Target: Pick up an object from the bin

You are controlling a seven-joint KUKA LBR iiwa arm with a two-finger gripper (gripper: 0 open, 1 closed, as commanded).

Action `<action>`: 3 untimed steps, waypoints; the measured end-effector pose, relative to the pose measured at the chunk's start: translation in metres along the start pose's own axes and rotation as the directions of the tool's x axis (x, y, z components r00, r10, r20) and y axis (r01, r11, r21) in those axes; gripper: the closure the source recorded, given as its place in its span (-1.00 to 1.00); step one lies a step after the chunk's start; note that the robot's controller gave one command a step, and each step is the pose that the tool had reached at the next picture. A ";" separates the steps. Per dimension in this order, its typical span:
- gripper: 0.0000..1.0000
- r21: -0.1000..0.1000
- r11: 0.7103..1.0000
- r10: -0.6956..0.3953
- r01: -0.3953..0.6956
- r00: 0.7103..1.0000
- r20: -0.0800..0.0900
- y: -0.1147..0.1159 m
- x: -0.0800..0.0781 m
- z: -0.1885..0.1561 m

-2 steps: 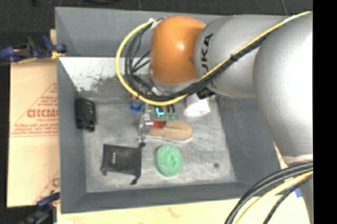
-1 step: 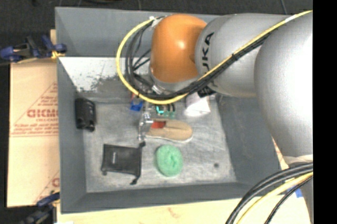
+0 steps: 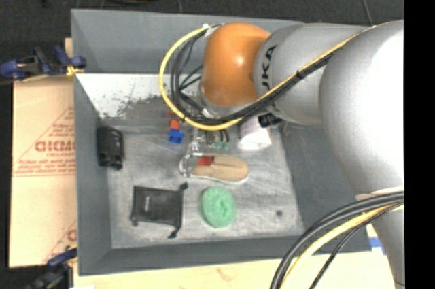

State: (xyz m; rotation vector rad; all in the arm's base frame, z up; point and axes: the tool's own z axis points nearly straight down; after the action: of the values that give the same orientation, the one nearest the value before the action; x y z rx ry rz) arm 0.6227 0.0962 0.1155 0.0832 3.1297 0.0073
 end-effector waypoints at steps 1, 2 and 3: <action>-1.00 0.010 1.000 -0.028 0.028 1.000 -0.001 -0.027 -0.006 0.026; 1.00 0.001 1.000 0.021 -0.021 1.000 0.005 -0.031 0.020 0.040; 1.00 0.000 1.000 0.022 -0.022 1.000 0.005 -0.031 0.020 0.040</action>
Offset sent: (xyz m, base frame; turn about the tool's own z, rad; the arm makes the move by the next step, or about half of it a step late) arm -0.0259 -0.0293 -0.0455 0.0207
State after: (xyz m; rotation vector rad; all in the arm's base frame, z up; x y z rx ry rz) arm 0.6015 0.0669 0.0752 0.1167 3.1238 0.0065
